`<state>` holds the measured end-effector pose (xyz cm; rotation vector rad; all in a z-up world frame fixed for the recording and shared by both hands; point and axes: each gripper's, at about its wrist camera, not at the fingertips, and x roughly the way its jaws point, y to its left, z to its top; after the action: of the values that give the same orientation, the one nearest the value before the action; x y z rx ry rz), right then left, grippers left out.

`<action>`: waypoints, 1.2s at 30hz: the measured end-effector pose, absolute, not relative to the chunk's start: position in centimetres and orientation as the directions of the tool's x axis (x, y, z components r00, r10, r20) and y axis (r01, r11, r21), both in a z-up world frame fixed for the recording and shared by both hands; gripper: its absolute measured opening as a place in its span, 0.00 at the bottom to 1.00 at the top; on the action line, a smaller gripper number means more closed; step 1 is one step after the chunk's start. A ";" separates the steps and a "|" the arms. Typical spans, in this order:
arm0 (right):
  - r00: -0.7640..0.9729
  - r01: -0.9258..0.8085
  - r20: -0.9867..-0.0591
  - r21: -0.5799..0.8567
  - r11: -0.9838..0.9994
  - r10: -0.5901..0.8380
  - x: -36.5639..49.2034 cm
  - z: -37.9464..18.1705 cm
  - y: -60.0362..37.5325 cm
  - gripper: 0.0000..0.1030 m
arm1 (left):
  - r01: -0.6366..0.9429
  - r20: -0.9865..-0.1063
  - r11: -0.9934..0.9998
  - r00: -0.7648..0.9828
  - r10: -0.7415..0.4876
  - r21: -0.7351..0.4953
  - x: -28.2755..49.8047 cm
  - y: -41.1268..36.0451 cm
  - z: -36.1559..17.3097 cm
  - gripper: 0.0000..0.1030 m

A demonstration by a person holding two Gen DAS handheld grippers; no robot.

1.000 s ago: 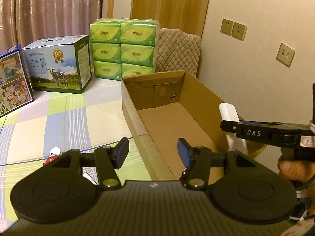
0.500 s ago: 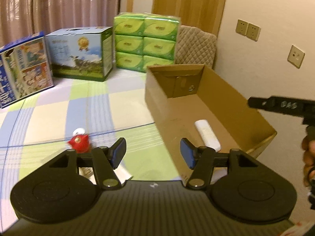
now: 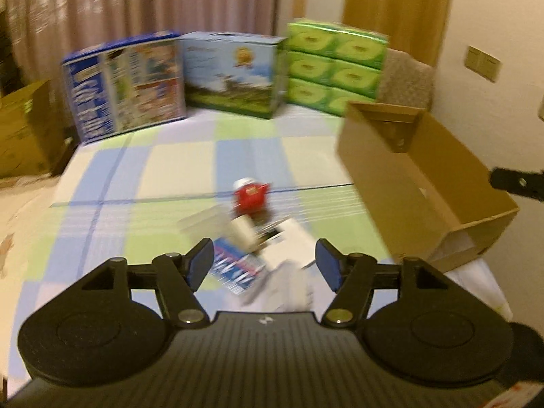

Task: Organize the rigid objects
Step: 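Move both open tools back over the remaining table objects, then grasp the white square plug with the right tool while the left tool grasps the blue toothpick box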

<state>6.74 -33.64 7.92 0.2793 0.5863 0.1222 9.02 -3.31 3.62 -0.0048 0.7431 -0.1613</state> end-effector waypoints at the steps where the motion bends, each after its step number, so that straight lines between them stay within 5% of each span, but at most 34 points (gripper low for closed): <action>1: 0.821 -0.045 -0.532 0.298 0.954 0.205 6.5 7.7 -33.0 0.48 | 0.126 -0.677 0.990 0.723 -0.135 -0.062 8.6 -2.5 3.4 0.60; 22: 0.667 -0.269 -0.661 0.217 0.939 0.343 5.4 1.1 -23.4 0.53 | 0.081 -0.721 0.995 0.686 -0.095 -0.054 8.0 2.8 -0.1 0.62; 36: 0.549 -0.633 -0.719 -0.025 0.774 0.426 10.2 -3.8 -17.2 0.76 | 0.122 -0.772 0.991 0.624 -0.121 -0.058 11.6 3.3 -4.8 0.73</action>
<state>10.20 -17.20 -3.76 -0.2971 0.7614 0.6382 11.62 3.33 -4.76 0.0003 0.8863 -0.1394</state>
